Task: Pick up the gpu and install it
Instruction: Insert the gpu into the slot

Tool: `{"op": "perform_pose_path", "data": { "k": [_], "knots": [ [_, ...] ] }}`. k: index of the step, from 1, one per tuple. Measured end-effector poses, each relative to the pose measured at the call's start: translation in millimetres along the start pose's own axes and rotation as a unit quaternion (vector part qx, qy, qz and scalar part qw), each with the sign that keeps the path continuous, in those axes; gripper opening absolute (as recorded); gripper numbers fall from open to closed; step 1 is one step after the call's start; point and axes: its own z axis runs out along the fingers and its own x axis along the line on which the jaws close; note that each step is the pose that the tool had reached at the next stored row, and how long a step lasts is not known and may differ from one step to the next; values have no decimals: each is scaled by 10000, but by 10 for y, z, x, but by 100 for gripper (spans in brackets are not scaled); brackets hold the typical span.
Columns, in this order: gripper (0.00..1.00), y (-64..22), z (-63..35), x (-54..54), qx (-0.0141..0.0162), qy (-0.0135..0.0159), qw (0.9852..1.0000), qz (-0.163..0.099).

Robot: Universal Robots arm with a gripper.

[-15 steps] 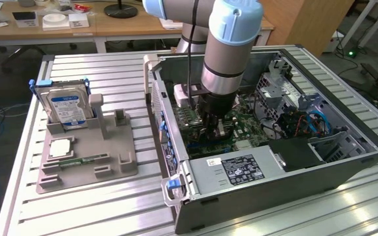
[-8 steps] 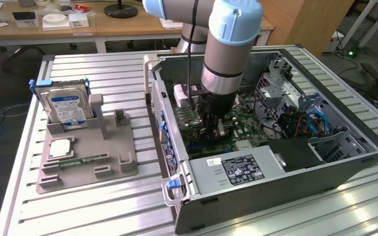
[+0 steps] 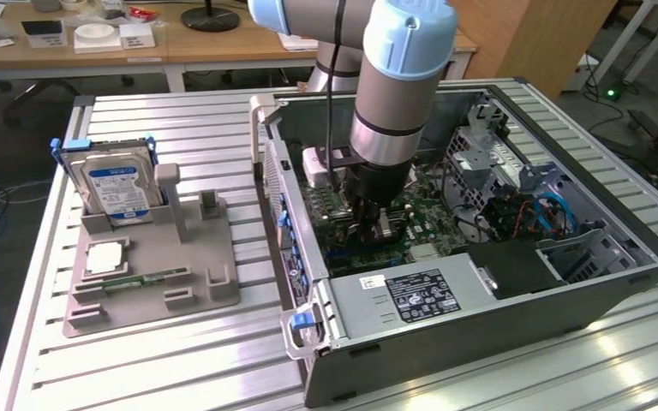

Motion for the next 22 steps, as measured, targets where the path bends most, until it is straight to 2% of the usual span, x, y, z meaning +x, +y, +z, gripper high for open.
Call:
{"op": "perform_pose_path", "data": {
  "k": [3,4,6,7,8,20,22],
  "knots": [
    [27,1,0,0,-1,0,10000,1],
    [28,3,6,-2,-2,-8,10000,3],
    [28,2,1,-1,2,-3,10000,2],
    [34,0,-8,-1,1,-1,10000,0],
    [34,-1,-23,-1,1,-2,10000,-2],
    [34,-13,-467,-13,38,-6,10000,-11],
    [34,-14,-491,-14,40,-7,10000,-11]
  ]
}}
